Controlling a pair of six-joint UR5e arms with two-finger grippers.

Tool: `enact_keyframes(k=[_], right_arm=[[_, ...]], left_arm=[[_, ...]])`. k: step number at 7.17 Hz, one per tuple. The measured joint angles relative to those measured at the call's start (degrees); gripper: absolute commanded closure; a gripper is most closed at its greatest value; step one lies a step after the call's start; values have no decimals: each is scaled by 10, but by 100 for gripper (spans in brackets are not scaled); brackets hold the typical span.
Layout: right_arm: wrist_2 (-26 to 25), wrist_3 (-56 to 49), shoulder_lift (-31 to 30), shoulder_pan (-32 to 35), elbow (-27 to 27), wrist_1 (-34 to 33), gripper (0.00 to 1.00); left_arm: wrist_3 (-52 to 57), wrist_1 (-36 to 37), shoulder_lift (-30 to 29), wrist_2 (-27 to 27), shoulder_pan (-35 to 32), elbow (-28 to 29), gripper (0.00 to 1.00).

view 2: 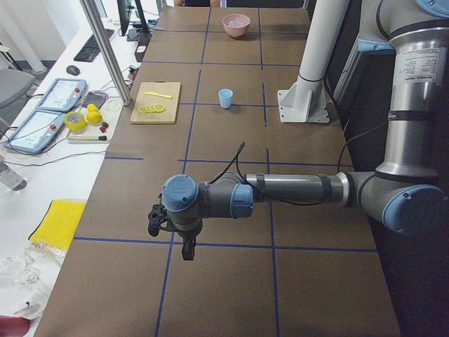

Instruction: Put ice and strawberries in cup

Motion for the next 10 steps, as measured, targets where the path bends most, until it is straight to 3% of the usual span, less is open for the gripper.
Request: enact_keyframes(k=[3,4,7,10], right_arm=[[67,50,32,-1,-21,0,0],[69,52,35,-3,-19,9,0],[18,55,15,-30,-13,77,0],[-5,94,-29,-78,-12,196,0]], left_arm=[[-1,0,-11,-7,1,-14,0],[0,0,-13,-8,3,-15,0],[4,1,-16,-2,40,-16,0],[0,5,-21,-5,59,-17,0]])
